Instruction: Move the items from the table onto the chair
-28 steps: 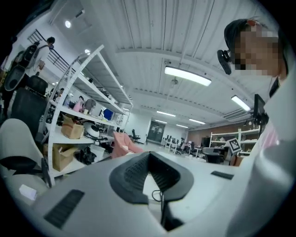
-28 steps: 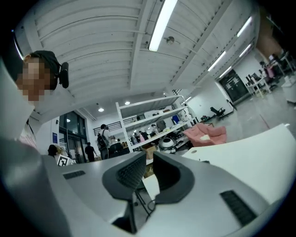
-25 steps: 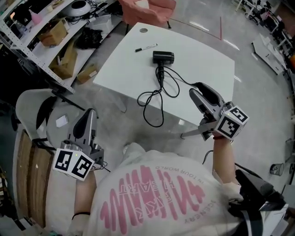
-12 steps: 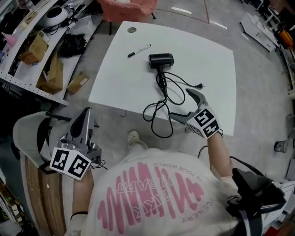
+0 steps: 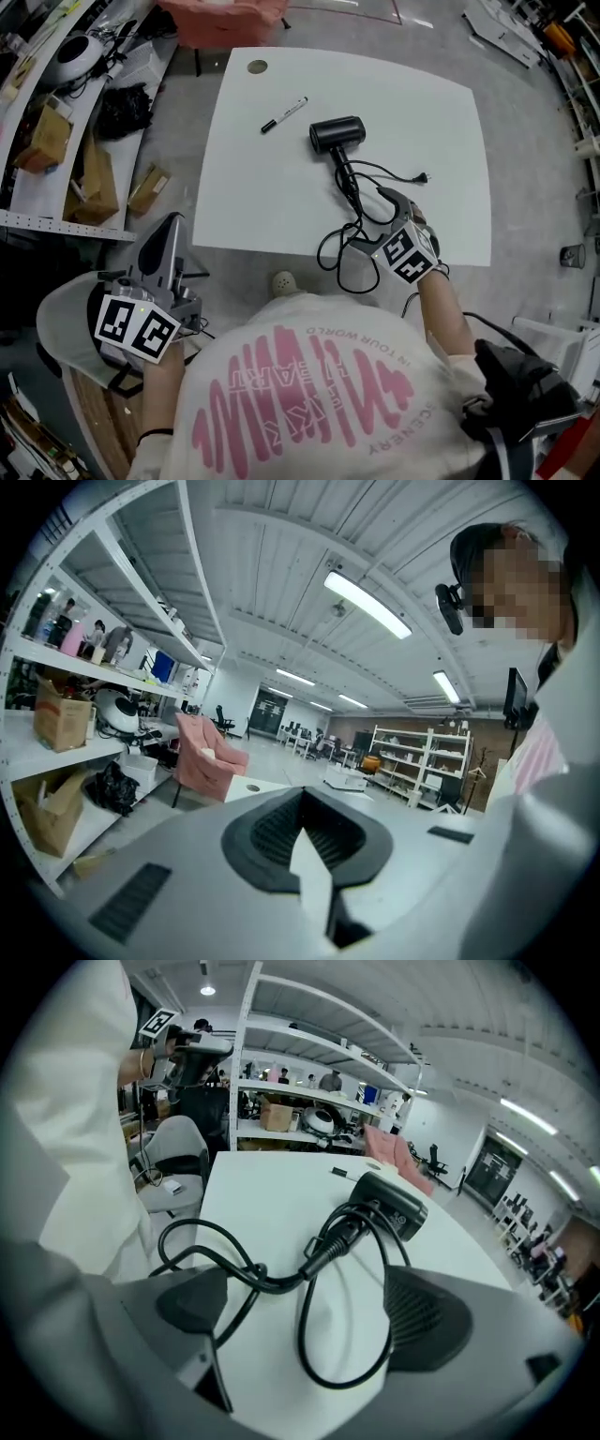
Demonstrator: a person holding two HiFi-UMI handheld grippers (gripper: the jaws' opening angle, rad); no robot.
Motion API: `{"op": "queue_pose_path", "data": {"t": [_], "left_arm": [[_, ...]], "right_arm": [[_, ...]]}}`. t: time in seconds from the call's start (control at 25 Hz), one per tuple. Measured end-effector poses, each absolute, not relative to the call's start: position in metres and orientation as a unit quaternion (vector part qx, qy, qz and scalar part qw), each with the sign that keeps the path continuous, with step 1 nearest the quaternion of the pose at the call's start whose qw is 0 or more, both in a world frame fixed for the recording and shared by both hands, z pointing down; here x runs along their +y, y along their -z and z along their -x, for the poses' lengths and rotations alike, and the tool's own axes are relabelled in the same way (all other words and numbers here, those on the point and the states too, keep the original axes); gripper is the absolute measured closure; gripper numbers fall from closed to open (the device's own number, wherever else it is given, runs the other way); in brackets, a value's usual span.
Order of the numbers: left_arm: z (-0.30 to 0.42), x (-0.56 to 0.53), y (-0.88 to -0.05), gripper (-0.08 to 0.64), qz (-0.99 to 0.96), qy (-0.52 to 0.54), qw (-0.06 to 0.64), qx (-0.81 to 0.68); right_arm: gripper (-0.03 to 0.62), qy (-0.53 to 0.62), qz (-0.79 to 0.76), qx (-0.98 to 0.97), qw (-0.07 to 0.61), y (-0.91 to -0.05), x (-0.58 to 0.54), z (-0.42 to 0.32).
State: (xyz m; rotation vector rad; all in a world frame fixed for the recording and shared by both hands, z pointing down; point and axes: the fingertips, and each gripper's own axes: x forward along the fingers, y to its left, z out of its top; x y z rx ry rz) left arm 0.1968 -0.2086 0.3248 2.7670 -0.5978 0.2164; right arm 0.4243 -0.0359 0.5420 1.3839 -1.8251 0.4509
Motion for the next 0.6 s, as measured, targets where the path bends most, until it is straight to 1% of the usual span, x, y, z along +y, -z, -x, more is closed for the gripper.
{"op": "queue_pose_path", "data": {"t": [0.12,0.32,0.48,0.56,0.6], "left_arm": [[-0.205,-0.219,-0.328,0.551,-0.968,-0.082,0.154,-0.180],[-0.217,-0.219,-0.337,0.551,-0.971,-0.095,0.163,-0.149],[-0.221,-0.224,-0.344,0.551,-0.968,-0.098,0.176,-0.149],[-0.222,-0.227,-0.342,0.551,-0.966,-0.093,0.182,-0.158],[-0.222,-0.228,-0.341,0.551,-0.965,-0.090,0.184,-0.163]], "right_arm": [[0.075,-0.181,-0.545,-0.716,0.397,-0.538,-0.043,-0.420],[0.075,-0.219,-0.547,-0.726,0.356,-0.532,-0.057,-0.414],[0.075,-0.255,-0.513,-0.735,0.363,-0.531,-0.053,-0.411],[0.075,-0.259,-0.518,-0.739,0.344,-0.519,-0.054,-0.416],[0.075,-0.259,-0.533,-0.738,0.323,-0.511,-0.059,-0.423]]}}
